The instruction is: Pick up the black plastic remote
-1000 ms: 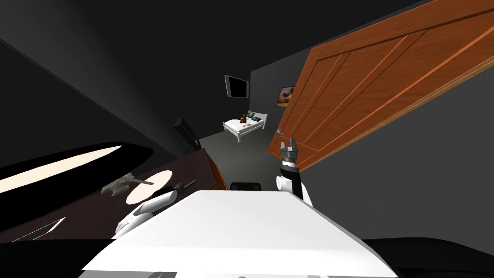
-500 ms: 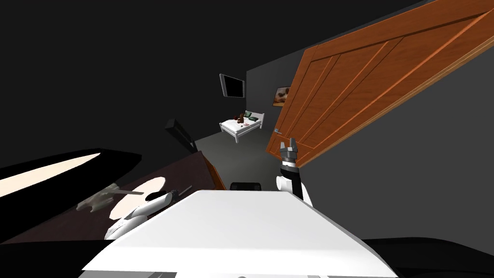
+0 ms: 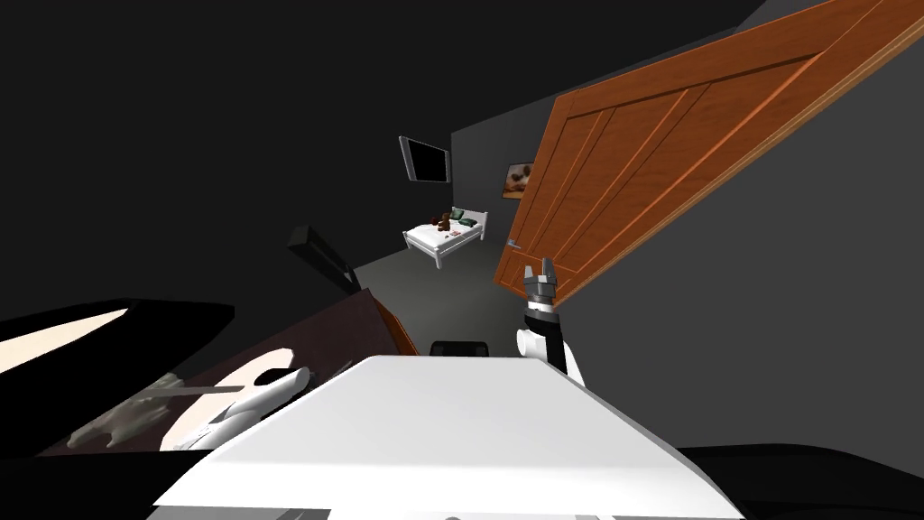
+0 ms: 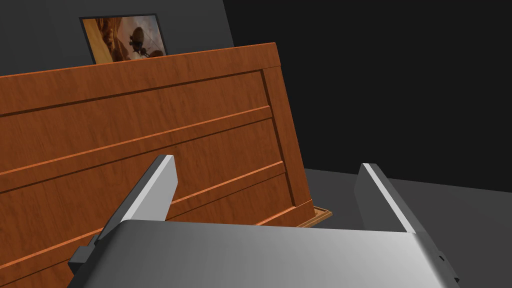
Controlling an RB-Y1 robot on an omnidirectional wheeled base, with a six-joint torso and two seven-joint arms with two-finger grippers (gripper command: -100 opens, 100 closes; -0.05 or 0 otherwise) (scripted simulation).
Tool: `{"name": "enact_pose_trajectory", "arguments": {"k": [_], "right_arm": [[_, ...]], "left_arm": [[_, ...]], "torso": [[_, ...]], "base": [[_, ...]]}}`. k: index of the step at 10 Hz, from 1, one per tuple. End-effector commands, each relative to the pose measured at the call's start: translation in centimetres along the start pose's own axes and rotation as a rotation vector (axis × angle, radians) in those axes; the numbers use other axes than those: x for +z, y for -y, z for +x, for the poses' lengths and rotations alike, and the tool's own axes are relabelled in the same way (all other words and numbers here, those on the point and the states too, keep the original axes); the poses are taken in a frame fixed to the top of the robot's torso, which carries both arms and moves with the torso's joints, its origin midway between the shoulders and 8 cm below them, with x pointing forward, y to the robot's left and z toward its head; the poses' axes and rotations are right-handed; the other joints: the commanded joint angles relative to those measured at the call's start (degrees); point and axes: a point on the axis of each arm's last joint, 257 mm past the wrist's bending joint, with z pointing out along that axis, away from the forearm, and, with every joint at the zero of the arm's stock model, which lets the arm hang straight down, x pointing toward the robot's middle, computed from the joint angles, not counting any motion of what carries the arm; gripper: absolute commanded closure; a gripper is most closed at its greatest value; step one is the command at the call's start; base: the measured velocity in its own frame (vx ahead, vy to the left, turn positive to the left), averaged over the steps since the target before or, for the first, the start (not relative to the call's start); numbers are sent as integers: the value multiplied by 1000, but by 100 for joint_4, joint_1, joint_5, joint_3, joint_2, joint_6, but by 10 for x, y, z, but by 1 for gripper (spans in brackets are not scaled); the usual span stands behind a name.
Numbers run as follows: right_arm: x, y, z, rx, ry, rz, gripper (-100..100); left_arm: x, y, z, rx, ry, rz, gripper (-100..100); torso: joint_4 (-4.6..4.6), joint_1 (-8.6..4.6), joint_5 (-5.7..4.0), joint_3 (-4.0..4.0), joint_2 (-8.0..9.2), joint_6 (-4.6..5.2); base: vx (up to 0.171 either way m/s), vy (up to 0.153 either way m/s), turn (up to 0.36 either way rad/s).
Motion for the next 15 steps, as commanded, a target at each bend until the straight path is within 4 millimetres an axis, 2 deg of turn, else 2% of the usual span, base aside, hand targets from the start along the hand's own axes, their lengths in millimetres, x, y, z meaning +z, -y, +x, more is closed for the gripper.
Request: {"name": "enact_pose_trajectory", "arguments": {"k": [1, 4, 5, 6, 7, 9, 10, 11, 15], "right_arm": [[0, 0, 0, 0, 0, 0, 0], [0, 0, 0, 0, 0, 0, 0], [0, 0, 0, 0, 0, 0, 0], [0, 0, 0, 0, 0, 0, 0], [0, 0, 0, 0, 0, 0, 0], [0, 0, 0, 0, 0, 0, 0], [0, 0, 0, 0, 0, 0, 0], [0, 0, 0, 0, 0, 0, 0], [0, 0, 0, 0, 0, 0, 0]], "left_arm": [[0, -13, -16, -38, 25, -48, -100], [1, -25, -30, -77, 49, -96, -100], [1, -21, -25, -65, 42, -82, -100], [1, -22, -26, -67, 43, -85, 0], [9, -34, -19, -63, 42, -84, -100], [17, -46, -12, -58, 41, -84, -100], [14, -43, -16, -60, 42, -85, -100], [14, -43, -16, -59, 42, -85, 100], [14, -43, -16, -58, 42, -85, 100]], "torso": [[0, 0, 0, 0, 0, 0], [1, -14, -3, 3, 5, -1], [1, -18, -4, 4, 7, -1], [2, -19, -4, 5, 8, -2], [2, -20, -4, 5, 9, -2], [0, 12, 2, 0, -1, -2], [0, 4, 3, 1, 3, -1], [3, 2, 9, 5, 8, 0], [3, 14, 16, 6, 9, -2]], "base": [[24, 35, -104], [11, 14, -66], [3, 3, -17], [0, 0, 0], [15, 54, 34], [26, 82, 12], [-4, -4, -13], [0, 0, 0], [0, 0, 0]]}}
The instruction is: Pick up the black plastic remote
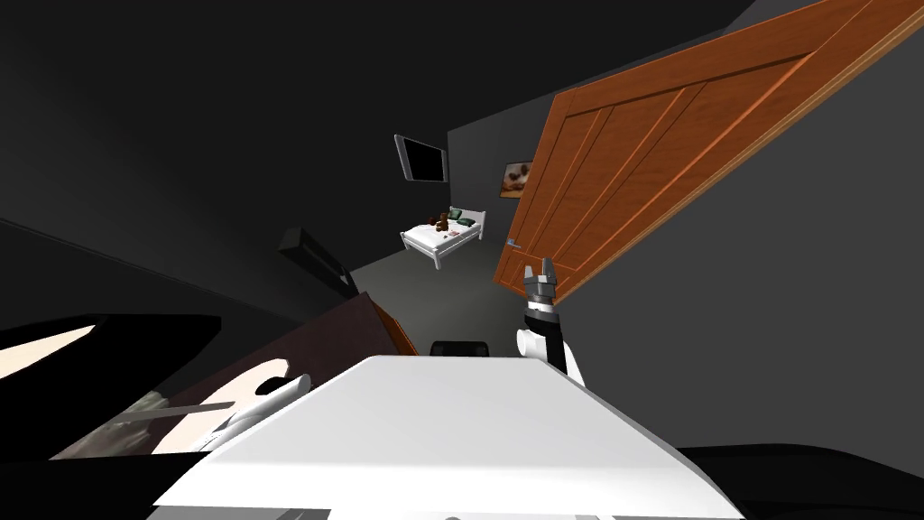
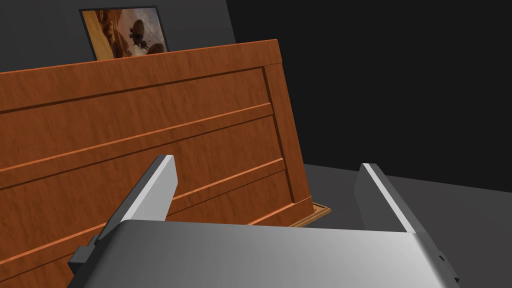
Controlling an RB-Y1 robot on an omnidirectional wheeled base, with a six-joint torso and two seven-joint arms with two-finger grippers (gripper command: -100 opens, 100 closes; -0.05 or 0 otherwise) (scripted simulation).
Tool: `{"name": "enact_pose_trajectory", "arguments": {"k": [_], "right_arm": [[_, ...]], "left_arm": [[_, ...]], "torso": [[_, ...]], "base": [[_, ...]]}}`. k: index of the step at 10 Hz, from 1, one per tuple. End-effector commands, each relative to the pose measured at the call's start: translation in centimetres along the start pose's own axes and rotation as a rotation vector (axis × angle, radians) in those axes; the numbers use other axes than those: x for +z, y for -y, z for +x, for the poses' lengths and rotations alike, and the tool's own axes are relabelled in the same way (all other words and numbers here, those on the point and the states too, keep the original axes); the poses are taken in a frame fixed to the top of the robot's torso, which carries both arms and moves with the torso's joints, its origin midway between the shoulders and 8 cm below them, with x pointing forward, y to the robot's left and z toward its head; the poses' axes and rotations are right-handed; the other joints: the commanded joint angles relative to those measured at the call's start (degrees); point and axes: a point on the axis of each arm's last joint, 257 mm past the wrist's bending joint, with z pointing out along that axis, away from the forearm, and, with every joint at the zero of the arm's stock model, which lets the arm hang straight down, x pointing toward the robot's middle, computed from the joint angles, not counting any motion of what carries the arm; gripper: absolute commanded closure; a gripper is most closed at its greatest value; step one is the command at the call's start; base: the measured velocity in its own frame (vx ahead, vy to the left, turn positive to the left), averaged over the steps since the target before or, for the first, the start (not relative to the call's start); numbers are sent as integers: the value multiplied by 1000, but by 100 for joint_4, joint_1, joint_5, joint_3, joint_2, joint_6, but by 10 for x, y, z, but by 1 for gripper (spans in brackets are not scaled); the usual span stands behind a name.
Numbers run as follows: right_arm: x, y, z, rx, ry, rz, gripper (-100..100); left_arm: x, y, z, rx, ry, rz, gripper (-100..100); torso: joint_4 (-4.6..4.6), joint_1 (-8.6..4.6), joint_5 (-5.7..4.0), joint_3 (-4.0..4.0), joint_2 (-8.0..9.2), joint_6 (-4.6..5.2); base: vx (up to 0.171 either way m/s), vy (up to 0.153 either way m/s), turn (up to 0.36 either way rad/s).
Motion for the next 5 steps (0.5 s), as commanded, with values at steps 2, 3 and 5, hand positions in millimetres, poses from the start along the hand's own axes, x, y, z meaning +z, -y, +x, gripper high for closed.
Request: {"name": "enact_pose_trajectory", "arguments": {"k": [2, 3, 5], "right_arm": [[0, 0, 0, 0, 0, 0, 0], [0, 0, 0, 0, 0, 0, 0], [0, 0, 0, 0, 0, 0, 0]], "left_arm": [[-7, 11, -5, -6, 0, 0, 100], [-13, 18, -8, -8, 0, 0, 100], [-10, 16, -5, -7, 0, 2, 0]], "torso": [[0, 0, 0, 0, 0, 0], [2, -11, -7, 2, 4, 1], [1, -18, -4, 3, 4, -1]], "base": [[-8, -18, -5], [-23, -74, -26], [-5, -21, -1]]}}
